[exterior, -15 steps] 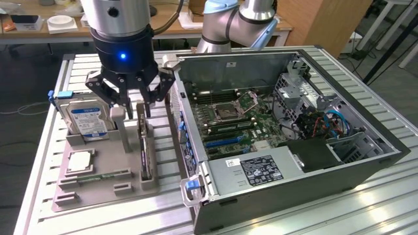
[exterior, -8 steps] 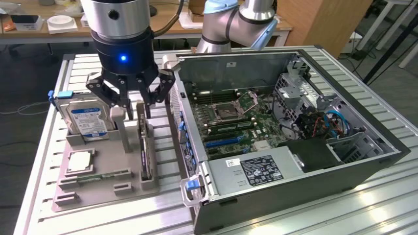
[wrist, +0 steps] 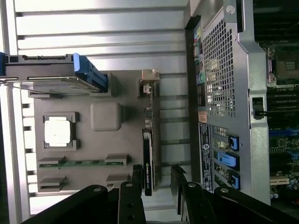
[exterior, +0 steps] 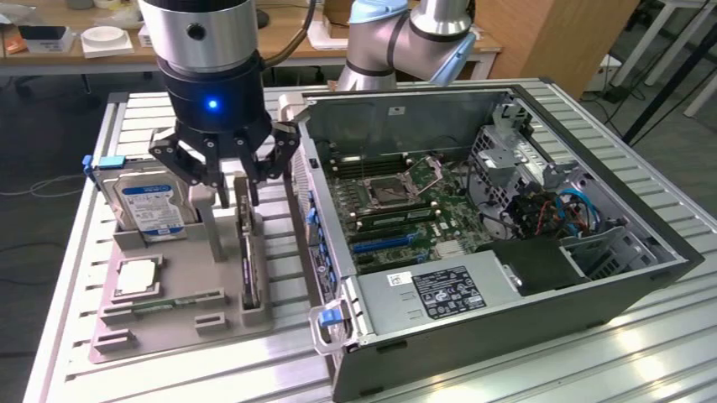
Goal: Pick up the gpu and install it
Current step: 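Pick up the gpu and move the gpu toward the slot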
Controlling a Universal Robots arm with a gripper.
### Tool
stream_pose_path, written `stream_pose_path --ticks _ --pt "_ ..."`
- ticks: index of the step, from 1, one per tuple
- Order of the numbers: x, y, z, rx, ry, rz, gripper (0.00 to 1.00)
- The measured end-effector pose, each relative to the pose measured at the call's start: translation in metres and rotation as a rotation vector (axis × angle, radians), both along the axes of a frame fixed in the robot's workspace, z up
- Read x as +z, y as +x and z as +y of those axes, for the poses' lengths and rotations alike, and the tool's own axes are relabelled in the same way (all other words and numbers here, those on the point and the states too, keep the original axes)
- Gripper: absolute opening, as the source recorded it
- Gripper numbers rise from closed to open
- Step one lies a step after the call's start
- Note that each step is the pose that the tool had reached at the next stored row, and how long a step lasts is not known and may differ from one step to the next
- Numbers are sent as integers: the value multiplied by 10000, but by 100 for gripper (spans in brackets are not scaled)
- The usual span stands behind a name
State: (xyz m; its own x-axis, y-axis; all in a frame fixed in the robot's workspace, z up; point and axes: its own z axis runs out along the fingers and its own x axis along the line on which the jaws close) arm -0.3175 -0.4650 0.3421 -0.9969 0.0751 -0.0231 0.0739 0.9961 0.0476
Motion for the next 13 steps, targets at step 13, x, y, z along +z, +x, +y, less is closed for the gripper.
stream_pose_path --ticks 13 --pt "-62 0 0 0 0 0 38"
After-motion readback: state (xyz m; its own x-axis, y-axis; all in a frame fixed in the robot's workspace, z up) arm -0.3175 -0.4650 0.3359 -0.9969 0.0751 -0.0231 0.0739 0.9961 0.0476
